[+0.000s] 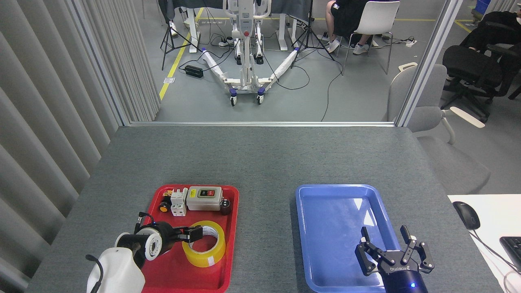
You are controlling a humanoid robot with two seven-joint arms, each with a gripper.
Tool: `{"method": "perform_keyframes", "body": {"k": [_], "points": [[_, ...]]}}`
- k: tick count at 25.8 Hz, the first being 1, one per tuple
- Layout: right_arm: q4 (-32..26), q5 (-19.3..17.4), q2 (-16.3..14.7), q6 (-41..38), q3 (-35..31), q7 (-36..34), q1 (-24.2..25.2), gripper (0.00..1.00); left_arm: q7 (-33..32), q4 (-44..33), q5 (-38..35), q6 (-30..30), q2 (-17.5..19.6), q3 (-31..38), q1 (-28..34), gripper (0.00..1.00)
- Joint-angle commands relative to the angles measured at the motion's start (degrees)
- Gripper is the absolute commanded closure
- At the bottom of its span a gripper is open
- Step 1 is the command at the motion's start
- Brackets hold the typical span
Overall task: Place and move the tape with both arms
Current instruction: 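Insert the left gripper into the tape roll's hole and grasp its rim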
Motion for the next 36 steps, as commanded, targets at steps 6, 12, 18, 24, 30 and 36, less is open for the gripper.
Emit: {"method": "perform_keyframes", "body": {"k": [6,12,18,24,30,36], "points": [[0.0,0.2,0.7,0.0,0.0,-0.1,0.0,0.0,-13.5,1.3,0.0,0.0,0.1,-1.2,-2.0,0.0],[0.0,0.5,1.0,0.0,0.1,-0.1,-0.2,0.0,-14.5,2.3,0.1,0.0,0.0,-2.2,-3.0,0.0],[0.1,2.3,2.8,0.0,0.1,0.0,-0.5,0.0,-14.2,3.8,0.1,5.2,-0.9,-4.3,-4.2,0.0],[0.1,2.7,3.4,0.0,0.1,0.0,-0.5,0.0,-14.1,4.6,-0.1,10.4,-1.8,-6.4,-5.0,0.0],[0.1,3.5,4.0,0.0,0.1,0.0,-0.5,0.0,-13.8,4.8,-2.3,10.5,-1.8,-6.4,-5.0,0.01],[0.1,3.5,4.0,0.1,0.1,0.0,-0.5,0.0,-12.2,7.0,-7.3,10.4,-1.5,-6.4,-5.1,0.01]]}}
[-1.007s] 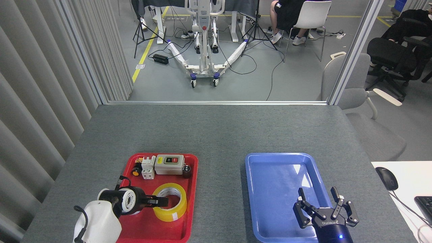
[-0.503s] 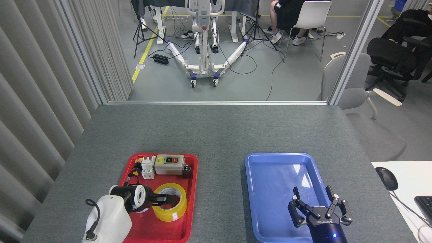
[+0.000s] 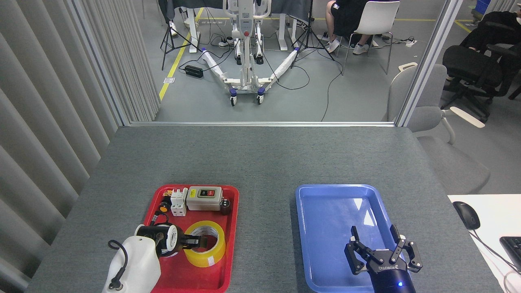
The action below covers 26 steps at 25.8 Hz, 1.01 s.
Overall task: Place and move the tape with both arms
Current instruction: 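Insert the left gripper into the tape roll's hole and grasp its rim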
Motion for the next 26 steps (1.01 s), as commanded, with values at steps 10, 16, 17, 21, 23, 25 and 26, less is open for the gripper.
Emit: {"method": "perform_keyframes", "body": {"k": [10,16,17,21,23,25,26], "points": [[0.0,0.0,-0.3,0.1,0.0,0.0,0.1,0.0,1.2,2.4,-1.9,-0.1,0.8,0.0,-0.5,0.08],[0.0,0.0,-0.2,0.1,-0.1,0.0,0.1,0.0,2.5,2.4,-5.3,-0.1,0.8,0.0,-0.4,0.16],[0.0,0.0,-0.1,0.1,0.0,0.0,0.1,0.0,2.6,2.4,-5.4,-0.1,0.8,0.0,-0.4,0.16],[0.0,0.0,-0.1,0.3,-0.1,0.0,0.1,0.0,2.5,2.4,-5.4,-0.6,0.9,0.0,-0.4,0.26],[0.0,0.1,-0.1,0.5,0.0,0.0,0.0,0.0,2.3,2.4,-5.3,-1.0,1.3,0.0,-0.5,0.35],[0.0,0.2,-0.1,0.6,0.0,0.0,0.0,0.0,2.3,2.4,-5.2,-2.6,1.5,0.0,-0.6,0.46],[0.0,0.2,-0.1,0.6,0.0,0.0,-0.1,0.0,2.2,2.4,-4.7,-3.7,1.7,0.1,-0.6,0.5]]}}
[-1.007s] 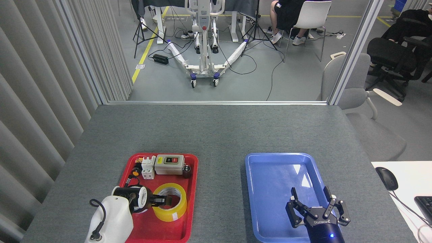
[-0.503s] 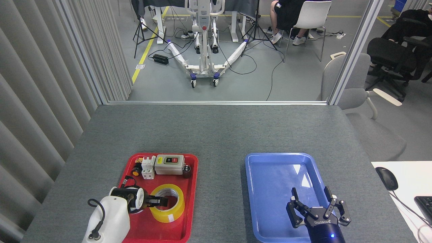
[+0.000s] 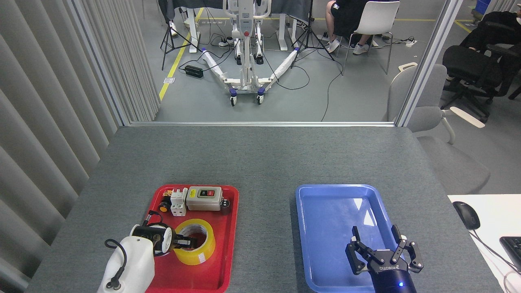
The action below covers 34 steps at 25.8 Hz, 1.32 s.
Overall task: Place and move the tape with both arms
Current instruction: 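Insert the left gripper into the tape roll's hole and grasp its rim, then lift the tape roll with the left gripper toward the blue tray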
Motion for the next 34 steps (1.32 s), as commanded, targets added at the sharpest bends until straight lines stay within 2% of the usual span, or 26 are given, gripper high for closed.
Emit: {"method": "perform_keyframes", "body": {"k": [1,2,4,6,8,12,16,18,20,22,25,28,30,31,34], "points": [[0.0,0.1,0.0,0.1,0.1,-0.1,-0.1,0.0,-0.2,0.0,0.9,-2.5,0.6,0.2,-0.1,0.58],[0.0,0.1,0.0,0.1,0.1,0.0,-0.2,0.0,-0.2,0.0,1.2,-2.6,0.6,0.4,-0.1,0.69],[-0.1,0.1,0.0,0.1,0.1,0.0,-0.2,0.0,0.0,-0.1,3.3,-2.0,0.4,1.0,-0.1,0.83],[-0.3,0.1,0.1,0.1,0.1,0.0,-0.2,0.0,0.2,-0.8,9.7,-1.7,0.3,3.8,0.2,1.0],[-0.6,0.1,0.2,0.1,0.0,0.0,-0.2,0.0,1.6,-1.6,15.3,-1.6,0.0,6.3,0.6,1.0],[-1.0,0.1,0.7,0.0,0.0,0.1,-0.3,0.0,6.7,-3.7,18.3,1.8,-0.8,7.8,0.7,1.0],[-1.4,0.1,0.6,-0.2,0.1,0.0,-0.2,0.0,12.2,-7.5,33.0,11.6,-2.1,8.6,1.5,1.0],[-1.6,0.1,0.4,-0.2,0.1,0.0,-0.1,0.0,11.8,-10.5,40.3,12.8,-2.1,8.6,2.2,1.0],[-1.6,0.0,0.3,-0.4,0.2,0.0,-0.1,0.0,10.4,-14.0,49.3,11.3,-1.8,8.7,4.4,1.0],[-1.8,0.0,0.1,-0.4,0.2,-0.1,0.3,0.0,7.7,-16.3,57.8,6.6,-1.3,8.6,6.1,1.0],[-3.2,-0.7,-0.6,-0.6,0.9,-0.2,0.7,0.0,6.2,-19.2,61.4,0.0,-1.8,8.7,10.1,1.0],[-4.7,-0.8,-1.9,-0.7,3.2,-0.2,0.8,0.0,5.3,-24.2,65.0,-0.1,-2.2,8.9,14.4,1.0],[-5.9,-3.2,-2.8,-2.3,3.6,-0.2,0.9,0.0,4.6,-27.9,68.7,0.0,-3.1,8.9,17.6,1.0],[-6.7,-6.2,-4.0,-4.4,3.6,-0.1,1.0,0.0,4.5,-29.5,69.6,0.0,-3.3,8.9,19.4,1.0],[-8.4,-18.1,-9.5,-13.7,3.6,0.5,2.2,0.0,3.0,-32.9,69.9,-0.3,-4.7,8.4,23.3,1.0]]}}
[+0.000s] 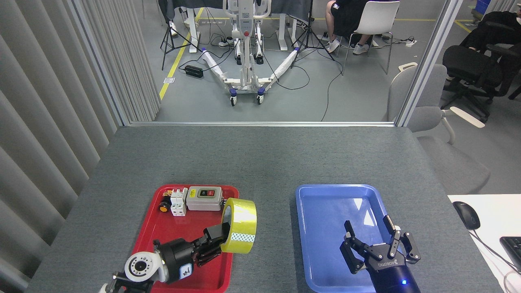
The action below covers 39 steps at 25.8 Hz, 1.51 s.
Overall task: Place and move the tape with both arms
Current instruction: 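Lift the tape roll with the left gripper toward the blue tray, then bring the right gripper to the tape roll held by the left gripper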
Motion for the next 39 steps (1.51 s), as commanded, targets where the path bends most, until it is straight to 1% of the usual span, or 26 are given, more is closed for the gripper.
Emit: {"method": "perform_keyframes", "body": {"k": [1,3,4,6,7,9,11,14,16,18,19,23,26,31,33,34,39], "points": [[-1.5,-12.4,-6.2,-10.6,0.1,0.9,1.0,0.0,-2.5,-3.8,1.5,-0.5,-1.6,-0.3,4.8,1.0],[-1.4,-18.1,-8.7,-18.4,-0.7,1.4,1.4,0.0,-3.8,-3.8,1.7,-0.6,-1.8,-0.5,5.6,1.0],[-1.3,-21.0,-9.1,-22.1,-1.2,2.8,1.7,0.0,-4.0,-3.8,2.5,-0.7,-1.7,-0.8,6.0,1.0],[-1.1,-27.8,-9.0,-27.9,-2.7,9.1,2.3,0.0,-4.0,-4.0,5.3,-0.9,-1.6,-1.0,6.8,1.0],[-1.1,-31.8,-8.7,-30.8,-3.4,14.1,2.9,0.0,-4.3,-4.6,6.5,-0.9,-1.6,-1.0,7.3,1.0],[-1.1,-36.2,-8.0,-35.2,-3.5,22.1,3.2,0.0,-5.7,-6.0,8.0,-0.8,-1.6,-1.0,8.1,1.0],[-1.1,-36.6,-7.2,-37.9,-3.4,26.4,3.3,0.0,-6.5,-6.3,10.3,-0.6,-1.6,-1.0,8.3,1.0],[-0.4,-37.1,-6.3,-38.0,-2.8,30.1,2.5,0.0,-7.1,-6.6,13.6,-0.3,-1.5,-1.1,9.4,1.0],[0.3,-37.2,-5.0,-38.0,-0.9,32.3,0.0,0.0,-8.2,-7.5,15.6,-0.2,-1.4,-1.1,9.7,1.0],[0.6,-37.2,-4.6,-38.0,2.1,33.7,-3.1,0.0,-9.3,-7.9,17.7,-0.3,-1.3,-2.1,10.6,1.0],[0.6,-37.2,-4.5,-38.0,2.8,34.0,-3.8,0.0,-9.6,-7.9,18.6,-0.5,-1.2,-2.4,11.1,1.0],[0.9,-37.2,-2.8,-38.0,3.1,34.5,-5.2,0.0,-11.1,-8.0,20.9,-1.0,-1.2,-3.8,12.7,1.0],[1.1,-37.1,-2.2,-38.0,4.8,38.0,-6.2,0.0,-11.5,-8.0,21.1,-2.7,-1.2,-4.3,13.9,1.0],[0.1,-37.1,-3.6,-38.0,5.0,38.7,-5.1,0.0,-11.5,-8.0,21.0,-3.3,-1.2,-4.4,14.1,1.0],[-0.1,-37.1,-5.5,-38.0,5.0,38.5,-4.7,0.0,-11.5,-8.0,21.0,-3.3,-1.2,-4.4,14.1,1.0],[-0.6,-37.2,-5.9,-38.0,5.0,38.4,-3.9,0.0,-11.5,-8.0,21.0,-3.3,-1.2,-4.4,14.2,1.0],[-3.8,-37.2,-6.5,-38.0,5.2,38.3,-1.3,0.0,-11.5,-8.0,21.0,-3.5,-1.2,-4.4,14.2,1.0]]}}
